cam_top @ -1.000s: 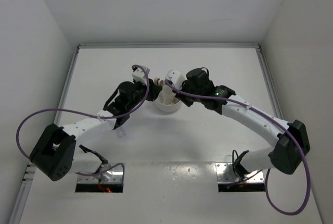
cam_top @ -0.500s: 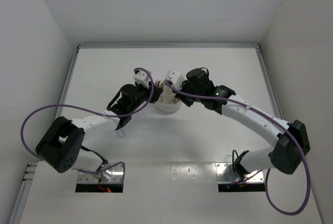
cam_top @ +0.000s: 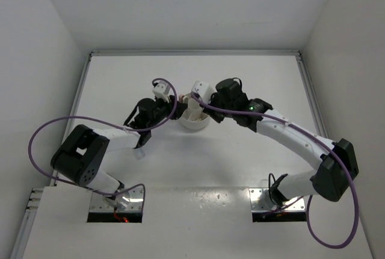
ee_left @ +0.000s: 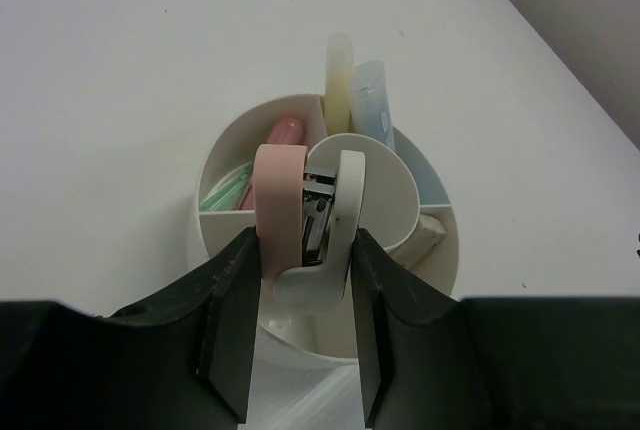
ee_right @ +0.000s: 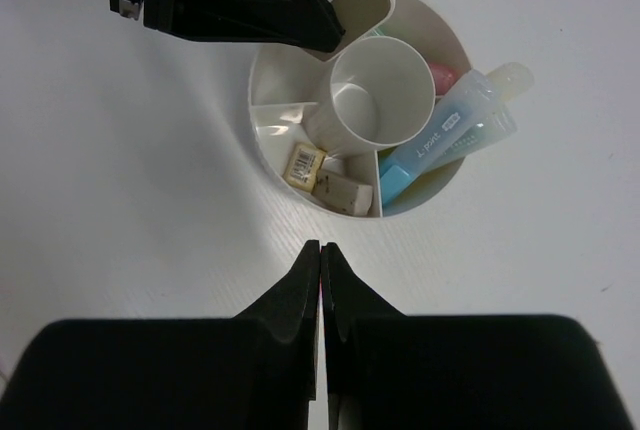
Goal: Sort the stationery into containers
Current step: Place the stapler in the storage box.
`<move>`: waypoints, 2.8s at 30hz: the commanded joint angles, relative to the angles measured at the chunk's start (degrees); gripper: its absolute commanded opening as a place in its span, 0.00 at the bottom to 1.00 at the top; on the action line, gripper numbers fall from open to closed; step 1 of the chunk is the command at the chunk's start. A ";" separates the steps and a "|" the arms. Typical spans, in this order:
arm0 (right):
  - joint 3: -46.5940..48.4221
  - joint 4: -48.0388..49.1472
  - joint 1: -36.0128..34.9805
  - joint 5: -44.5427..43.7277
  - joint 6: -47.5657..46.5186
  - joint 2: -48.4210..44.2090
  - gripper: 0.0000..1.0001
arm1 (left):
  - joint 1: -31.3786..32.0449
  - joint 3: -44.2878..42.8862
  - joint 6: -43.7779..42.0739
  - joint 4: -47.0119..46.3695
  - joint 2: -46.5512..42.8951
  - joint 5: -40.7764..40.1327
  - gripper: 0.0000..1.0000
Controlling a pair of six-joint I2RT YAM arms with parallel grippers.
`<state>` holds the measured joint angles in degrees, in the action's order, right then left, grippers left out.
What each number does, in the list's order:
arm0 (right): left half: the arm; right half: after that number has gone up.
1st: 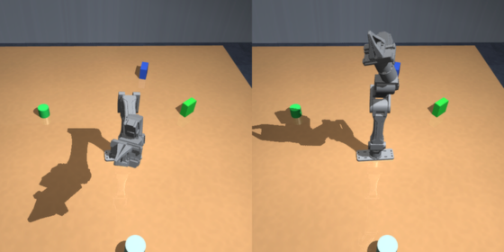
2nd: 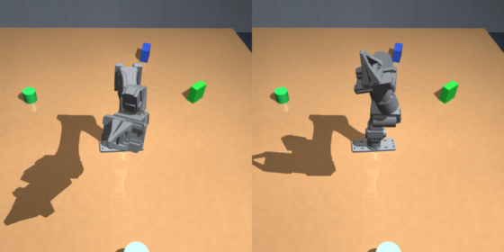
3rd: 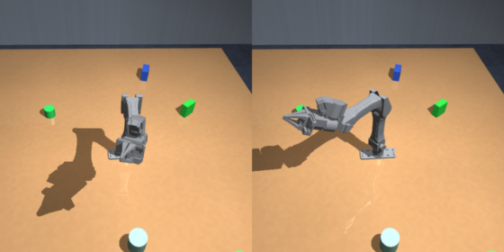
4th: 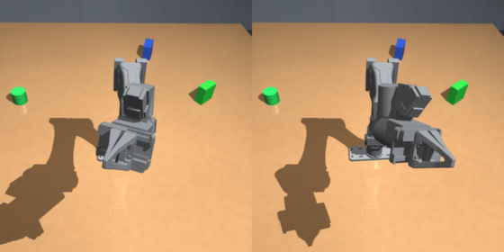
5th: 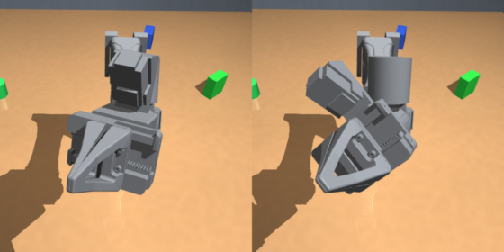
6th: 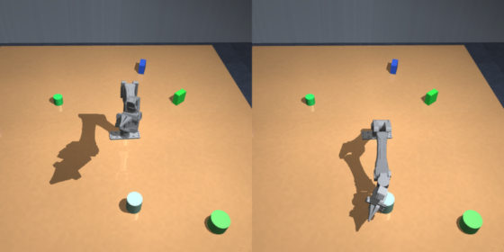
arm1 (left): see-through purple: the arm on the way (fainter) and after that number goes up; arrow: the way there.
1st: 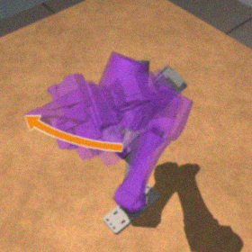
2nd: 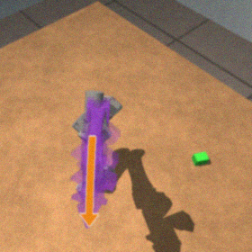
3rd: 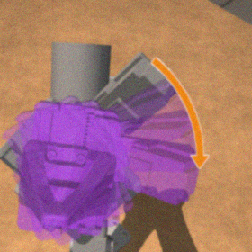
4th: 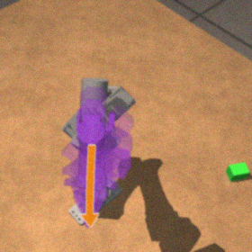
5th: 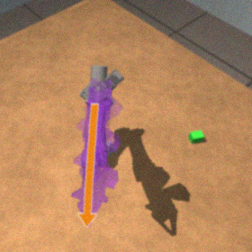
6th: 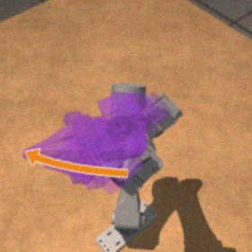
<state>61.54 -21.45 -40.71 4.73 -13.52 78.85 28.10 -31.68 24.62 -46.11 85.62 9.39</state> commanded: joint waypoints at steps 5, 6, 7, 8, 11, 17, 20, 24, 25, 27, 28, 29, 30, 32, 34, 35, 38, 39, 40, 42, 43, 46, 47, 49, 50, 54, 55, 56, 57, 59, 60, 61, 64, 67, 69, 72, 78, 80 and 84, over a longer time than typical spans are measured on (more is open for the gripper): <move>-0.28 1.59 0.45 0.81 -0.54 0.52 0.00 | -1.91 0.48 3.15 -9.44 2.00 4.24 0.00; -0.28 1.59 0.45 0.81 -0.54 0.52 0.00 | -1.91 0.48 3.15 -9.96 2.87 4.93 0.00; -0.28 1.59 0.45 0.81 -0.54 0.52 0.00 | -1.91 0.48 3.15 -9.97 3.84 4.94 0.00; -0.28 1.59 0.45 0.81 -0.54 0.52 0.00 | -1.91 0.48 3.76 -10.66 4.37 5.55 0.01; -0.28 1.59 0.45 0.81 -0.54 0.52 0.00 | -2.43 0.48 4.29 -11.20 5.60 6.08 0.02; -0.28 1.06 0.45 1.33 -1.07 0.52 0.00 | -2.43 0.48 4.91 -11.20 5.61 5.55 0.22; -0.28 1.06 0.45 1.33 -1.07 0.52 0.00 | -2.43 0.48 4.91 -10.67 4.99 5.03 0.40; -0.28 1.06 0.45 1.86 -1.07 0.52 0.00 | -2.43 0.48 4.38 -9.26 3.85 4.50 0.47; -0.28 1.06 0.45 1.86 -1.07 0.52 0.00 | -2.43 0.48 4.38 -8.48 3.85 4.50 0.49; -0.28 1.06 0.45 1.86 -1.07 0.52 0.00 | -2.43 -0.13 3.85 -7.86 3.33 3.98 0.50; -0.28 1.06 0.45 1.86 -1.07 0.52 0.00 | -2.96 -0.66 3.85 -7.34 3.32 3.97 0.52; -0.28 1.06 0.45 1.86 -1.07 0.52 0.00 | -2.96 -0.66 3.85 -7.33 2.80 3.97 0.52; -0.28 1.06 0.45 1.86 -1.07 0.52 0.00 | -2.96 -0.66 3.33 -6.72 2.79 3.97 0.53; -0.28 1.06 0.45 1.86 -1.07 0.52 0.00 | -2.96 -1.19 3.33 -6.19 2.79 3.97 0.53; -0.28 1.06 0.45 1.86 -1.07 0.52 0.00 | -2.96 -1.19 3.33 -5.66 2.18 3.97 0.53; -0.28 1.06 0.45 1.86 -1.07 0.52 0.00 | -2.96 -1.19 3.33 -5.05 1.66 3.97 0.53; -0.28 0.53 0.45 2.39 -1.07 0.52 0.00 | -2.96 -1.80 3.33 -4.52 1.65 3.97 0.55; -0.28 0.53 0.45 2.39 -1.07 0.52 0.00 | -2.96 -1.80 3.33 -4.52 1.65 3.97 0.55; -0.28 0.53 0.45 2.39 -1.07 0.52 0.00 | -2.96 -1.80 3.33 -4.52 1.65 3.97 0.55; -0.28 0.53 0.45 2.39 -1.07 0.52 0.00 | -2.96 -1.80 3.33 -4.52 2.17 3.97 0.53; -0.28 0.53 0.45 2.39 -1.07 0.52 0.00 | -2.96 -1.80 3.33 -4.52 2.18 3.97 0.52; -0.28 0.53 0.45 2.39 -1.07 0.52 0.00 | -2.96 -2.33 3.33 -4.52 2.18 3.97 0.46; -0.28 0.53 0.45 2.39 -1.07 0.52 0.00 | -2.96 -2.85 3.33 -3.91 2.18 3.97 0.46; -0.28 0.53 0.45 2.39 -1.07 0.52 0.00 | -2.96 -3.47 3.33 -3.20 2.71 3.97 0.46; -0.28 0.53 0.45 2.39 -1.07 0.52 0.00 | -2.96 -3.47 3.33 -2.50 2.71 3.97 0.46; -0.28 0.53 0.45 2.39 -1.07 0.52 0.00 | -2.96 -3.47 3.33 -2.50 3.23 3.97 0.36; -0.28 0.53 0.45 2.39 -1.07 0.52 0.00 | -2.96 -3.47 3.33 -2.50 3.23 3.97 0.32; -0.28 0.53 0.45 2.39 -1.07 0.52 0.00 | -2.96 -3.47 3.33 -2.50 3.23 3.97 0.28; -0.28 0.53 0.45 2.39 -1.07 0.52 0.00 | -2.96 -3.47 3.33 -2.50 3.23 3.97 0.23; -0.28 0.53 0.45 2.39 -1.07 0.52 0.00 | -2.96 -3.47 3.33 -3.11 3.23 3.97 0.17; -0.28 0.53 0.45 2.39 -1.07 0.52 0.00 | -2.96 -2.69 3.33 -4.07 3.23 3.97 0.16; -0.28 0.53 0.45 2.39 -1.07 0.52 0.00 | -2.96 -2.68 3.33 -5.30 3.23 3.97 0.16; -0.28 0.53 0.45 2.39 -1.07 0.52 0.00 | -2.96 -0.58 3.33 -8.81 2.71 3.97 0.11; -0.28 0.53 0.45 2.39 -1.07 0.52 0.00 | -2.96 0.74 3.33 -11.53 2.71 3.36 0.09; -0.28 0.53 0.45 2.39 -1.07 0.52 0.00 | -2.96 0.74 3.33 -11.55 2.71 3.36 0.07; -0.28 0.53 0.45 2.39 -1.07 0.52 0.00 | -2.96 1.35 3.33 -14.09 3.32 3.97 0.00; -0.28 0.53 0.45 2.91 -1.60 1.04 0.00 | -4.54 1.89 8.07 -21.65 7.18 7.48 0.00; -0.28 0.01 0.45 2.91 -1.60 1.04 0.00 | -4.54 2.41 9.30 -23.76 8.50 8.54 0.00; -0.28 0.01 0.45 2.91 -1.60 1.04 0.00 | -5.25 3.73 12.20 -30.43 11.14 9.94 0.00</move>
<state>61.52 -22.20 -40.58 6.48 -14.66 79.72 23.81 -28.95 33.82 -65.41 95.72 16.36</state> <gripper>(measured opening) 0.002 0.400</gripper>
